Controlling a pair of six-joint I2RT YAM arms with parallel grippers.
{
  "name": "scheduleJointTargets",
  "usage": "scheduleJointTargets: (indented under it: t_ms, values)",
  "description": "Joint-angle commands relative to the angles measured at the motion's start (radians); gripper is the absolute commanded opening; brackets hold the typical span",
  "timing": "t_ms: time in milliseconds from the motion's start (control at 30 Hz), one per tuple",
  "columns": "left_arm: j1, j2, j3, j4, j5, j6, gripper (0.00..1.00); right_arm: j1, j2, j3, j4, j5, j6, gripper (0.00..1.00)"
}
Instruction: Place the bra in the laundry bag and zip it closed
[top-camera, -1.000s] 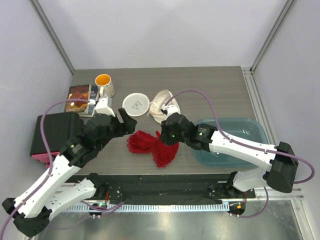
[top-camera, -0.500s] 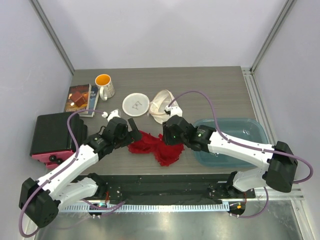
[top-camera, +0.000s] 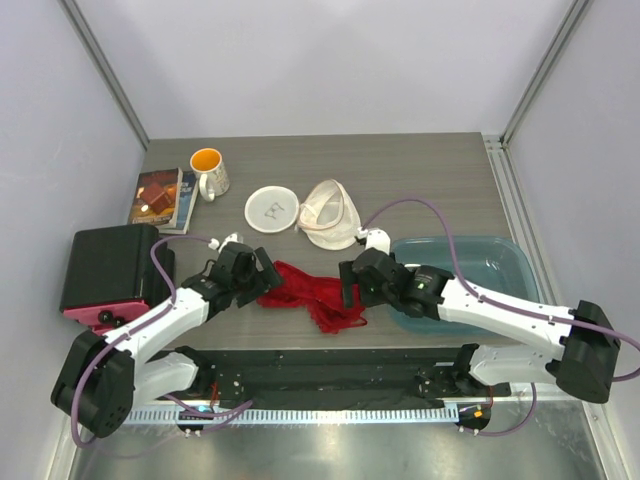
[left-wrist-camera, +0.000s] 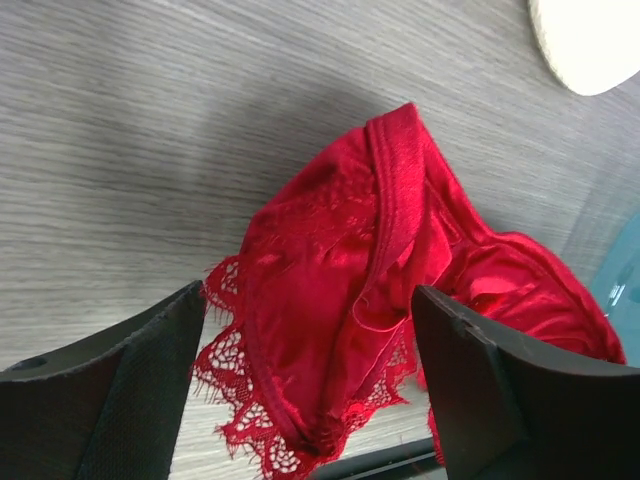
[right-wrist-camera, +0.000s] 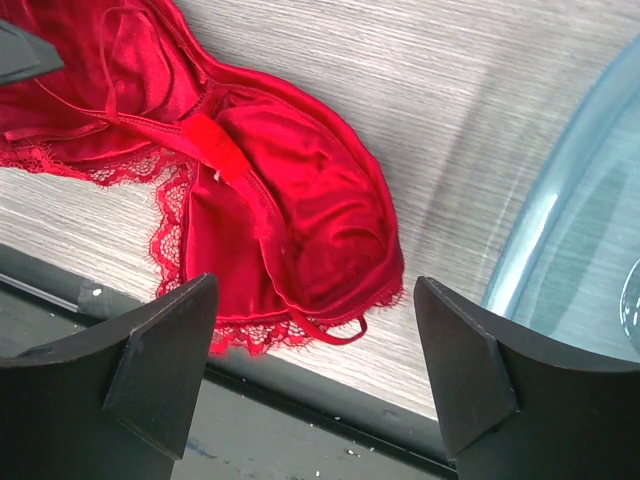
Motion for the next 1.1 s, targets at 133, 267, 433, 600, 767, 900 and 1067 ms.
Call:
scheduleJointTargets:
  t_ms: [133, 267, 433, 600, 767, 900, 1067]
  values:
    - [0.008, 0.004, 0.009, 0.135, 0.014, 0.020, 0.59, -0.025, -0.011, -0.094, 0.084, -0.033, 0.057, 0.78]
    - [0.013, -0.002, 0.012, 0.141, -0.006, 0.041, 0.51, -0.027, 0.023, -0.117, 0.130, -0.050, 0.058, 0.75]
    - [0.016, 0.016, 0.027, 0.140, 0.000, 0.064, 0.33, -0.031, 0.043, -0.159, 0.215, -0.087, 0.081, 0.72]
    - [0.016, -0.007, 0.044, 0.137, 0.022, 0.110, 0.14, -0.033, 0.064, -0.162, 0.241, -0.064, 0.084, 0.62]
    - [-0.018, -0.006, 0.090, 0.149, 0.066, 0.159, 0.00, -0.033, 0.113, -0.146, 0.301, -0.081, 0.076, 0.49]
    - [-0.099, 0.002, 0.145, 0.125, -0.002, 0.191, 0.00, -0.033, 0.147, -0.130, 0.330, -0.072, 0.069, 0.39]
    - [-0.200, -0.016, 0.197, 0.042, -0.104, 0.201, 0.00, -0.033, 0.162, -0.113, 0.341, -0.041, 0.057, 0.33]
